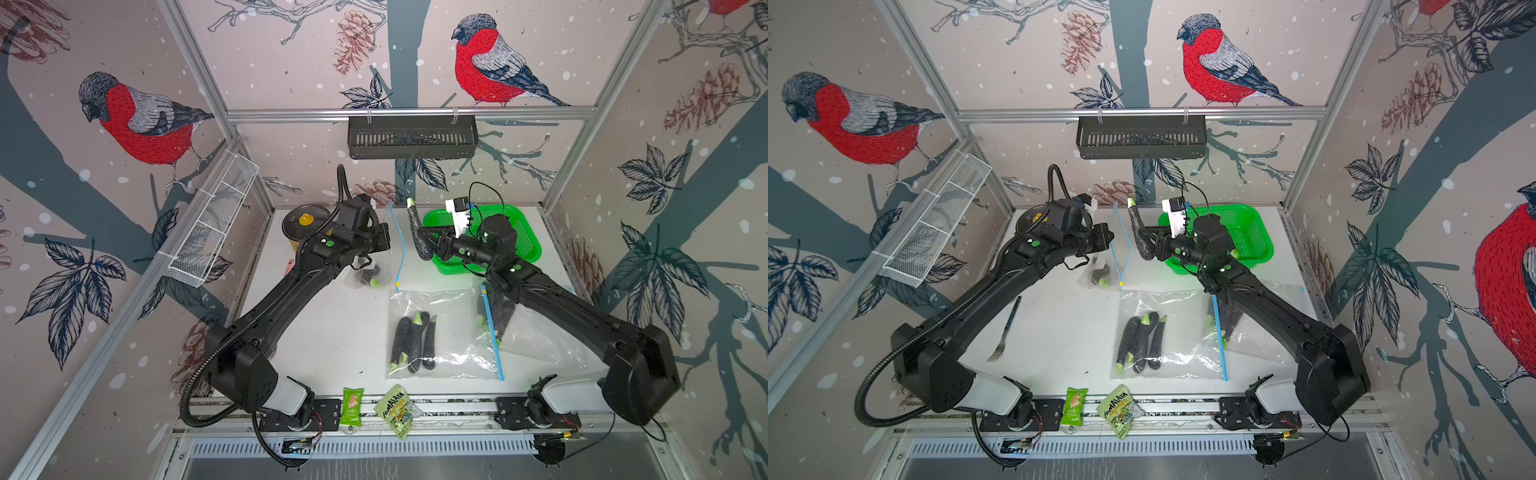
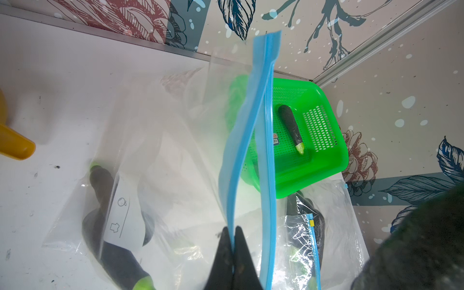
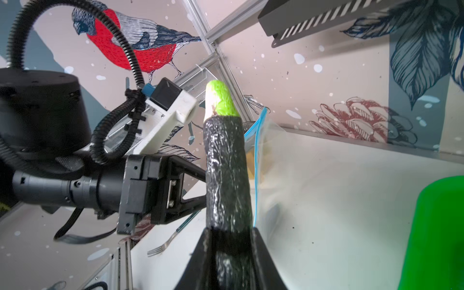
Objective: Place the eggplant in a zip-top bag and seal the zipper
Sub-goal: Place the eggplant in the zipper food storage bag.
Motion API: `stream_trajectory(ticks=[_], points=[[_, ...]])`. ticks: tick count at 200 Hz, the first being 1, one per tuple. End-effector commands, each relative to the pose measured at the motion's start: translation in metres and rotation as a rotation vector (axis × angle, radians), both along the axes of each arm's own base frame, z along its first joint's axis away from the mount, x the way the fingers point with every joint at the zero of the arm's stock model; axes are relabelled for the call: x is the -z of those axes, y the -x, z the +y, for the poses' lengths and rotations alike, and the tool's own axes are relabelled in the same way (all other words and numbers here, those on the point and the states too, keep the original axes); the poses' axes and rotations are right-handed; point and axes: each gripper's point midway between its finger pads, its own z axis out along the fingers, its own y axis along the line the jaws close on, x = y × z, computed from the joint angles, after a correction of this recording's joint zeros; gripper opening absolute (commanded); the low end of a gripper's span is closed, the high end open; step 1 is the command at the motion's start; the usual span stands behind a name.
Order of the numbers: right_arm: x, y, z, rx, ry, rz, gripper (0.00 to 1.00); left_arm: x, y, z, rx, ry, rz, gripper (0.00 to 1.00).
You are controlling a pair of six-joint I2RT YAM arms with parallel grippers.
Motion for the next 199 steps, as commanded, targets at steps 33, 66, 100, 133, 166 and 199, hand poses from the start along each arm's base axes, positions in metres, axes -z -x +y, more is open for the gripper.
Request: stream_trajectory(ticks=[33, 66, 100, 133, 166, 199], points=[[-0.019, -0.011, 0.027, 0.041, -0.144, -0.001, 0.19, -0.010, -0.001, 0.000, -0.008, 0.025, -0.023, 0.00], [-0.004, -0.015, 0.046, 0.051, -0.128, 0.037, 0.19, -0.012, -0.002, 0.000, -0.008, 0.030, -0.027, 0.00], [0.021, -0.022, 0.053, 0.091, -0.096, 0.097, 0.19, -0.013, -0.002, 0.000, -0.008, 0.027, -0.031, 0.00], [0.042, -0.027, 0.055, 0.138, -0.053, 0.136, 0.20, -0.013, -0.003, -0.001, -0.006, 0.029, -0.032, 0.00], [0.053, -0.030, 0.061, 0.163, -0.024, 0.155, 0.20, -0.014, -0.005, -0.005, 0.002, 0.032, -0.029, 0.00], [0.064, -0.036, 0.065, 0.190, 0.028, 0.158, 0.25, -0.015, -0.006, -0.004, 0.002, 0.030, -0.030, 0.00]])
